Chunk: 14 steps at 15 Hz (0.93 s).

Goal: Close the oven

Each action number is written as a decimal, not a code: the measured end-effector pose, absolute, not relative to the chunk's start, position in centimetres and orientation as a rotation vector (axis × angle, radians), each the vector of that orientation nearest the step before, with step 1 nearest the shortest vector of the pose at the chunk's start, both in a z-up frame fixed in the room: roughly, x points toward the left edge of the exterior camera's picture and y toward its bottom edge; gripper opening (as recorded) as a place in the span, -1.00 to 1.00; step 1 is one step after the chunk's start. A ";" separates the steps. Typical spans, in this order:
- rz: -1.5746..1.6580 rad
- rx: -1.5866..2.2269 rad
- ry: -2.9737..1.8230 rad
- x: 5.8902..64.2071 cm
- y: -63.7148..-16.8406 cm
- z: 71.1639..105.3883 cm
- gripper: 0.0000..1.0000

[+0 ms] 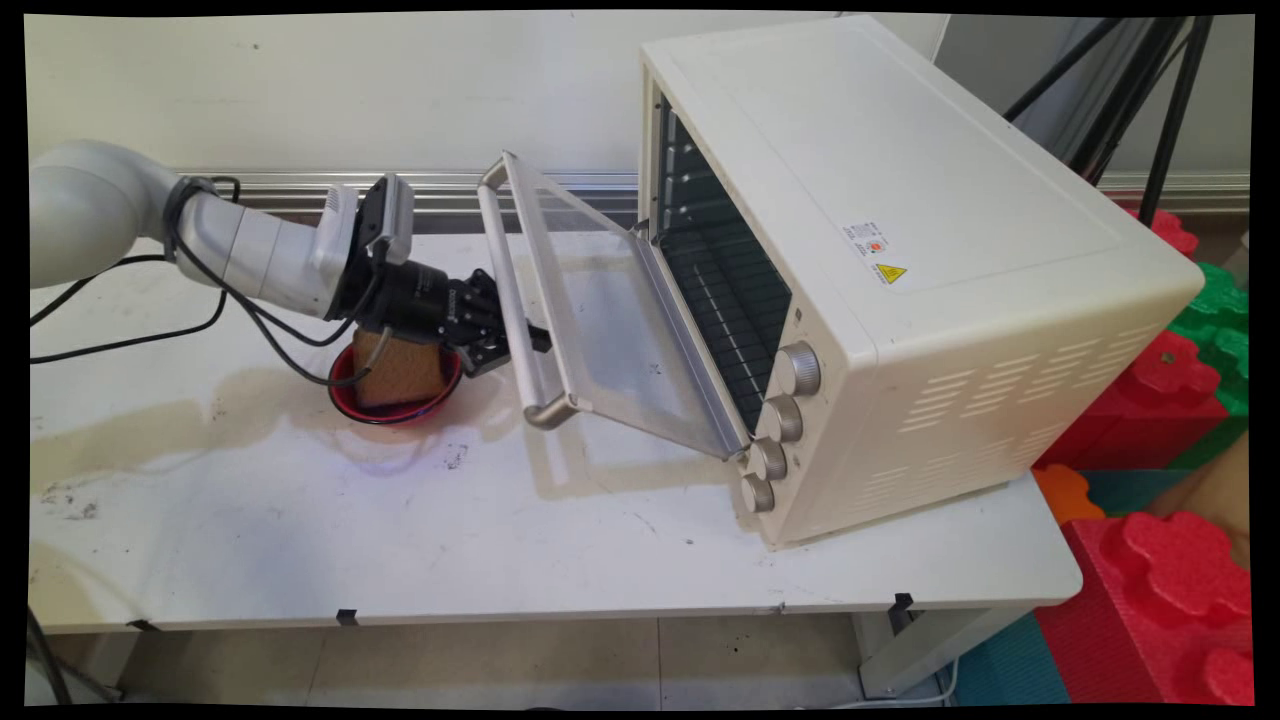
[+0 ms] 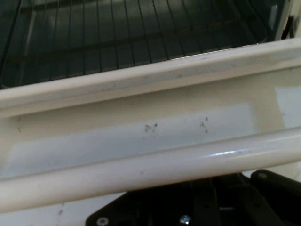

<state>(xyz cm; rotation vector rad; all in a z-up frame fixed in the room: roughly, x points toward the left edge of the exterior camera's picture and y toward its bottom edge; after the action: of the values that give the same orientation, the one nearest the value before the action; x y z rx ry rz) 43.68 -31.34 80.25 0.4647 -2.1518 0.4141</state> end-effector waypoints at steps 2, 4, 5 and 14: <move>0.415 0.462 -2.144 43.2 -31.6 80.5 -1.00; 0.418 0.460 -2.135 42.9 -31.8 80.8 -1.00; 0.418 0.459 -2.132 42.7 -32.0 80.9 -1.00; 0.433 0.453 -2.086 40.2 -33.6 82.2 -1.00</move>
<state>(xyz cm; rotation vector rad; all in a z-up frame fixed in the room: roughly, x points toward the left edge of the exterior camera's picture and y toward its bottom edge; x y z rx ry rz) 40.22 -33.61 82.17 0.4534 -2.0863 0.4331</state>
